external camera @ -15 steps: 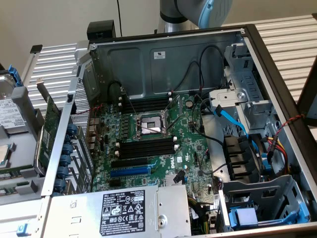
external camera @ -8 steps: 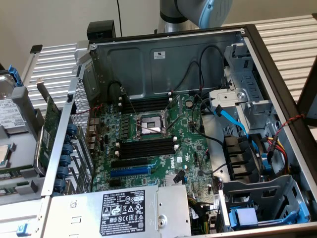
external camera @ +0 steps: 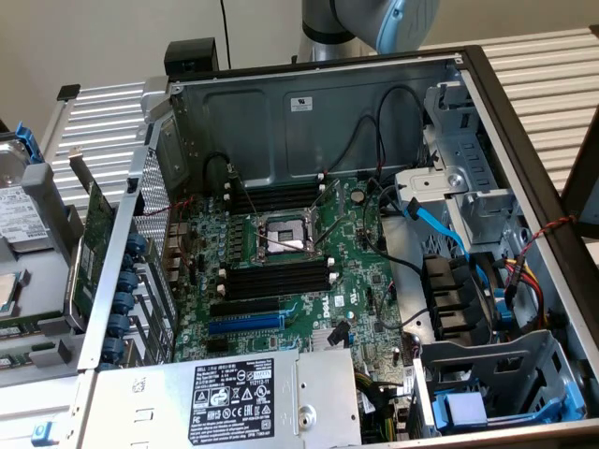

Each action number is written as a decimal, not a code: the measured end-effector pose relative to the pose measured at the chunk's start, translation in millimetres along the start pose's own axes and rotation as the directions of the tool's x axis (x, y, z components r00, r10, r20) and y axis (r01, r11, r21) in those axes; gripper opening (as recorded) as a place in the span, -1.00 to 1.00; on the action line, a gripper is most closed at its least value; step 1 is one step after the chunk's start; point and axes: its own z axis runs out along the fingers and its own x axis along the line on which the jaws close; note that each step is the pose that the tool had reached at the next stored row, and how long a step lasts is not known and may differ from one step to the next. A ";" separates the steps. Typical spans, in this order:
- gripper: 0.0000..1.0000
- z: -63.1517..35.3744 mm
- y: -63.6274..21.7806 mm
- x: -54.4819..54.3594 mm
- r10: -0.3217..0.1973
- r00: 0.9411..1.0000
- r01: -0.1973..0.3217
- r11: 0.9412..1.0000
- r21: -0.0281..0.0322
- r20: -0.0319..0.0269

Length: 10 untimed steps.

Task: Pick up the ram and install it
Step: 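Pick up the ram and move it above insertion slot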

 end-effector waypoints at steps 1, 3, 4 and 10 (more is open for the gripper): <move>-0.15 1.3 0.0 1.8 0.000 1.000 0.000 1.000 -0.002 0.000; -0.15 4.8 -0.4 4.5 0.000 1.000 0.000 1.000 -0.003 0.001; -0.15 6.5 -0.5 5.3 0.000 1.000 0.000 1.000 -0.004 0.001; -0.15 17.3 -2.8 5.9 -0.003 1.000 0.003 1.000 -0.005 0.001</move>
